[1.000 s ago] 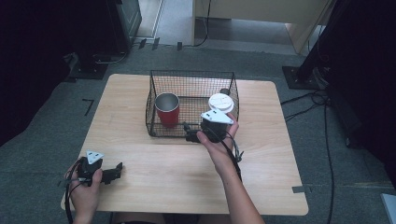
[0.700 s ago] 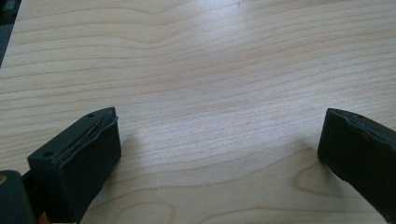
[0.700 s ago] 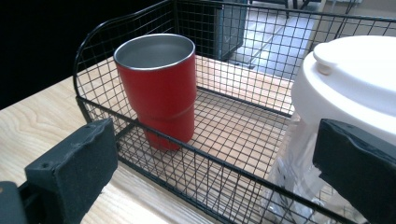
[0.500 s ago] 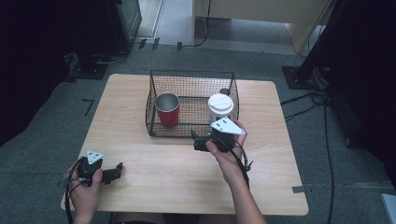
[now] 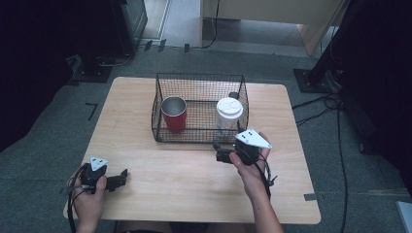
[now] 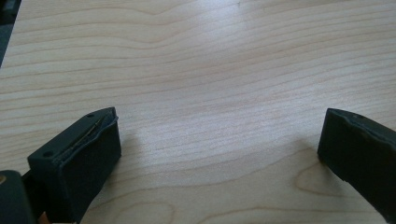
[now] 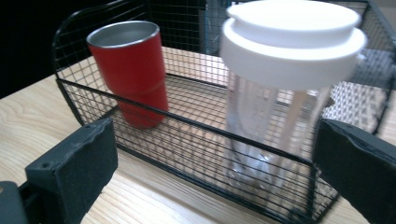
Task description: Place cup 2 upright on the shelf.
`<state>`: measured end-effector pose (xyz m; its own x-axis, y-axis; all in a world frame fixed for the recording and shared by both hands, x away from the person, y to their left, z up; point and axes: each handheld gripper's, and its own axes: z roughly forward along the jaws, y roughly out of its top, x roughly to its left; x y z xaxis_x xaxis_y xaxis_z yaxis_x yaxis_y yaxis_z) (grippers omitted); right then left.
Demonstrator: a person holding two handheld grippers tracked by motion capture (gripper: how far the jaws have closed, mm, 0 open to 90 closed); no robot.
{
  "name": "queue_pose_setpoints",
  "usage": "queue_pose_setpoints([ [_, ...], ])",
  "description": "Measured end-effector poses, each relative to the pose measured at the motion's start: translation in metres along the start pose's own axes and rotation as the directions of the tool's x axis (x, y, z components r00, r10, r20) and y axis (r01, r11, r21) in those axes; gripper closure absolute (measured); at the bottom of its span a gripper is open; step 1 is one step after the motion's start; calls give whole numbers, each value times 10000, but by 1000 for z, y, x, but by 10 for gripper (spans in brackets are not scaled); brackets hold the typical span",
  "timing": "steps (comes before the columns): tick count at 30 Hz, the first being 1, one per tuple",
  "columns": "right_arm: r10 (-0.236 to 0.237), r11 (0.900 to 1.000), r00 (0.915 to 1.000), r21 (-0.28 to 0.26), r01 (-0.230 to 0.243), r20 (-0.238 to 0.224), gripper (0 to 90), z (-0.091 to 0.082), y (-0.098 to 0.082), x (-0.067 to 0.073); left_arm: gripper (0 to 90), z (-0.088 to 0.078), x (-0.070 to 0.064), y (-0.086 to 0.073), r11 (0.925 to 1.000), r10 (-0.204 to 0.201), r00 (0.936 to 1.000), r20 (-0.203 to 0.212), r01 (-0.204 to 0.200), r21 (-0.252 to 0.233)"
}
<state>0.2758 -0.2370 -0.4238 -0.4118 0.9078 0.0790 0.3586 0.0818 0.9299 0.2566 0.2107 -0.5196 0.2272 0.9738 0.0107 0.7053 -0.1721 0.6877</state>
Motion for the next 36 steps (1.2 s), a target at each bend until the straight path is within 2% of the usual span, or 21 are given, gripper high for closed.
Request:
queue_pose_setpoints([
  [11, 417, 9991, 9975, 28, -419, 575, 3, -20, -18, -31, 0, 0, 0, 0, 10000, 10, 10000, 6, -10, 2],
  [20, 798, 9963, 9904, 229, -829, 1131, 4, -34, -45, -57, 0, 0, 0, 0, 10000, 29, 10000, 12, -29, 19],
  [31, 1146, 9888, 9761, 734, -1299, 1845, 5, -56, -82, -91, 0, 0, 0, 0, 10000, 26, 10000, 2, -26, 14],
  [36, 1282, 9822, 9619, 1033, -1569, 2416, 15, -67, -96, -106, 0, 0, 0, 0, 10000, 26, 10000, 1, -26, 13],
])
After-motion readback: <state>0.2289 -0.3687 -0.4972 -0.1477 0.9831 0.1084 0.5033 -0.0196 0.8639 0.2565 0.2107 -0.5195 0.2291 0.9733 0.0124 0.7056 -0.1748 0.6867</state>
